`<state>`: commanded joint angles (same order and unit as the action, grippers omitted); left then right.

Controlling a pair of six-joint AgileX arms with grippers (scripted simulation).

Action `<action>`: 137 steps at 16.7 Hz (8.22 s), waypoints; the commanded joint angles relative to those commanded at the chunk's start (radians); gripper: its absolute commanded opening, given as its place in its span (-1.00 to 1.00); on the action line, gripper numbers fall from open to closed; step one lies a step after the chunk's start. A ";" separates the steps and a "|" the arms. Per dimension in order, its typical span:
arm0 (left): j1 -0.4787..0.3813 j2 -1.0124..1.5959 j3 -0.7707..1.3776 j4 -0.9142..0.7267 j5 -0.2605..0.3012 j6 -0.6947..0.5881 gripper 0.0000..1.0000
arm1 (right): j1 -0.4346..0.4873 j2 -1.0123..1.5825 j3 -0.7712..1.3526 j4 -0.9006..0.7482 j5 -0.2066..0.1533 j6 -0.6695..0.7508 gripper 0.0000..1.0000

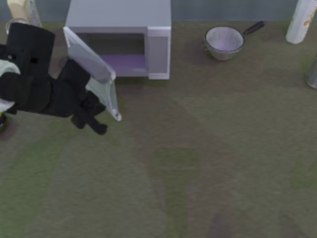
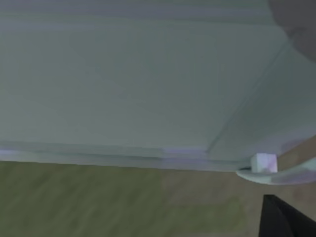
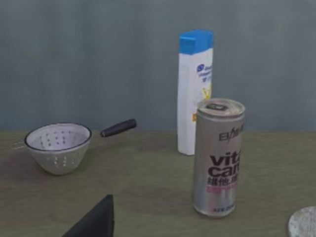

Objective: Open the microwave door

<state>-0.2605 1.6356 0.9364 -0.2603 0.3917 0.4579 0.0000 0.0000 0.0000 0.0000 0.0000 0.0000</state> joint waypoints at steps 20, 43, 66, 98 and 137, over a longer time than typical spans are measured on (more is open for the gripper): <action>0.000 0.000 0.000 0.000 0.000 0.000 -1.00 | 0.000 0.000 0.000 0.000 0.000 0.000 1.00; 0.000 0.000 0.000 0.000 0.000 0.000 1.00 | 0.000 0.000 0.000 0.000 0.000 0.000 1.00; -0.082 -0.089 0.194 -0.422 -0.138 -0.264 1.00 | 0.000 0.000 0.000 0.000 0.000 0.000 1.00; -0.338 0.505 1.272 -1.261 -0.773 -1.723 1.00 | 0.000 0.000 0.000 0.000 0.000 0.000 1.00; -0.248 0.528 1.154 -1.149 -0.635 -1.646 -1.00 | 0.000 0.000 0.000 0.000 0.000 0.000 1.00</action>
<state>-0.5090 2.1640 2.0907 -1.4094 -0.2433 -1.1878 0.0000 0.0000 0.0000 0.0000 0.0000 0.0000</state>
